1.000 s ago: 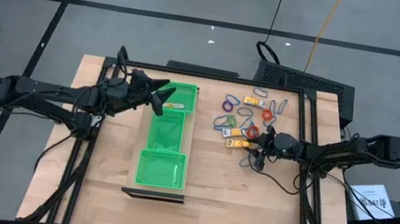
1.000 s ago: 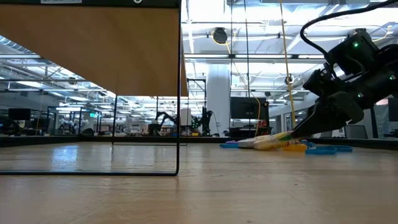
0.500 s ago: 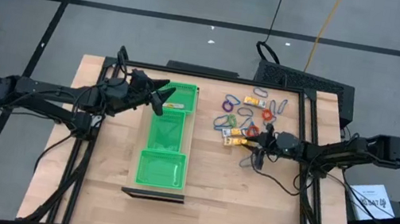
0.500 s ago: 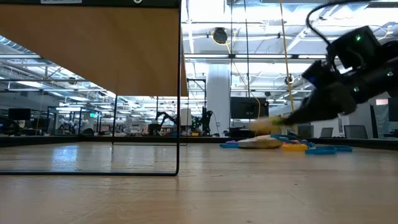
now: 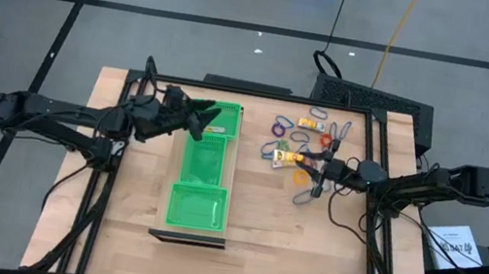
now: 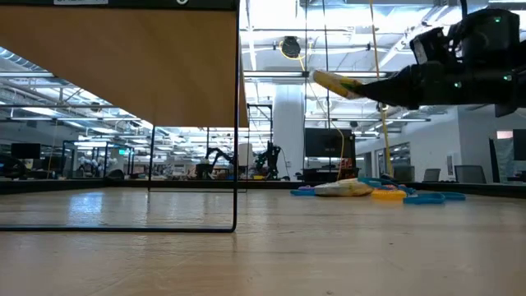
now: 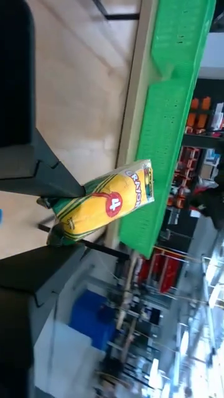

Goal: Pick & Place Office Desk Supplies
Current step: Put the yellow crayon box into the top green bin on the shelf

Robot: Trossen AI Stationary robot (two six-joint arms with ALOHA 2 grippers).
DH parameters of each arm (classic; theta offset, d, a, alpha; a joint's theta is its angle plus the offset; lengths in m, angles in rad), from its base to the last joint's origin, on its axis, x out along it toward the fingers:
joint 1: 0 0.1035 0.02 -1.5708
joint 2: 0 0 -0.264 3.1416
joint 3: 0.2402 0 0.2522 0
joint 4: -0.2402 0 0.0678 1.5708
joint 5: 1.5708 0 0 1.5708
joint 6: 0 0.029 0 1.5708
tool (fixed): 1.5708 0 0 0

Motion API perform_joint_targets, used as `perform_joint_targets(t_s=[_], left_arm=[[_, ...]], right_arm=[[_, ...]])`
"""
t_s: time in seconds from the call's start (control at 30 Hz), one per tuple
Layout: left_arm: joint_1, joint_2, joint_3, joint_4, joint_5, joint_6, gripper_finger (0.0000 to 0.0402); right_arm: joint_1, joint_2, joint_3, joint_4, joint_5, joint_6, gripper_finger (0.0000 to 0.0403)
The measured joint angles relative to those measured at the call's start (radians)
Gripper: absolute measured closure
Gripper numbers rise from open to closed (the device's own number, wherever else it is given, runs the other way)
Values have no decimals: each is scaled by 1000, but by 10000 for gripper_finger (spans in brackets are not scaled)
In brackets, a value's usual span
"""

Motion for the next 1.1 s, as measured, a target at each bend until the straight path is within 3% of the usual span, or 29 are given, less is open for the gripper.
perform_joint_targets(t_s=[0.13, 0.23, 0.43, 0.7, 0.83, 1.1], left_arm=[[-11, 113, 1, 220, 185, -11, 160], [-27, 188, 20, 289, 232, -70, 160], [-30, 292, 152, 108, 305, -178, 160], [-36, 398, 333, -62, 331, -77, 160], [-36, 420, 355, -59, 330, -55, 160], [-33, 432, 355, -54, 324, -50, 160]], right_arm=[[0, 0, 39, 1, 0, -66, 287], [11, 0, 73, 2, 1, -105, 287], [67, 0, 161, -10, 4, -309, 287], [106, 0, 262, -81, 54, -501, 287], [119, 0, 272, -69, 136, -607, 287], [120, 0, 272, -60, 138, -632, 287]])
